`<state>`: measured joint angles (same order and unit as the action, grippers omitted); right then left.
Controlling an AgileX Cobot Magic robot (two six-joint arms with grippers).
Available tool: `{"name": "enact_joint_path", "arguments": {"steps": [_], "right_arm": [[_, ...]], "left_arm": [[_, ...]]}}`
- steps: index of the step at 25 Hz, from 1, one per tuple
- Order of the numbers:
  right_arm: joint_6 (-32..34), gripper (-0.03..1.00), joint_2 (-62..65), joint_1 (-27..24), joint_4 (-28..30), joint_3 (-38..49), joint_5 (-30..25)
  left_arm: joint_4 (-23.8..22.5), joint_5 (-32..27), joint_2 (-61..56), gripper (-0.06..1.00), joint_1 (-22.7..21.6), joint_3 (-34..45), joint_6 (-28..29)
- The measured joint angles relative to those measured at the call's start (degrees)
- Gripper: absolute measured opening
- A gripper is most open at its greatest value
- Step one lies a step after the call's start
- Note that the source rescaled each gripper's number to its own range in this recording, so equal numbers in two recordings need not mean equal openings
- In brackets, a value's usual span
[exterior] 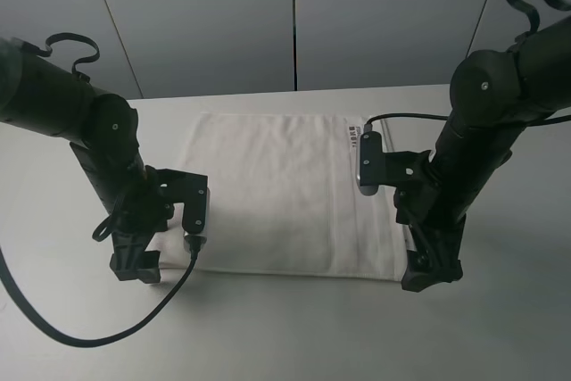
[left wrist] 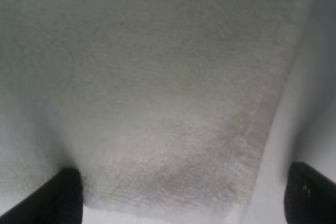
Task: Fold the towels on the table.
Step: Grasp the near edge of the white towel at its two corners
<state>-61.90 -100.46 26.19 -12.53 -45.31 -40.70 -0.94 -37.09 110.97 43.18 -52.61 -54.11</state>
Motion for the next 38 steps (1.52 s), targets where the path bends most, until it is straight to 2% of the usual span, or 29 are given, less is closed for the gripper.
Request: {"name": "enact_joint_path", "arguments": {"steps": [5,12,21,30,34,36,38], "right_arm": [[-1.2,1.00,0.0,0.6,0.9,0.4,1.3],[-1.0,1.00,-1.5,6.4,6.1,0.6,2.1],[6.3,1.00,-5.3,6.8,12.5,0.8,3.9],[7.5,0.99,-5.9,6.8,13.2,0.8,5.3],[7.5,0.90,-6.5,6.8,13.4,0.8,6.0],[7.8,0.81,-7.0,6.8,13.5,0.7,6.6],[7.9,0.67,-7.3,6.8,14.4,0.5,7.6]], "left_arm": [[-0.2,0.4,0.0,0.99,0.0,0.0,0.0],[-0.2,1.1,0.0,0.99,0.0,0.0,0.0],[0.0,1.1,0.1,0.99,0.0,0.0,0.0],[0.1,1.2,0.1,0.99,0.0,0.0,0.4],[0.1,1.5,0.1,0.99,0.0,0.0,0.4],[0.1,1.5,0.1,0.99,0.0,0.0,0.4],[0.1,1.5,0.1,0.99,0.0,0.0,0.4]]}}
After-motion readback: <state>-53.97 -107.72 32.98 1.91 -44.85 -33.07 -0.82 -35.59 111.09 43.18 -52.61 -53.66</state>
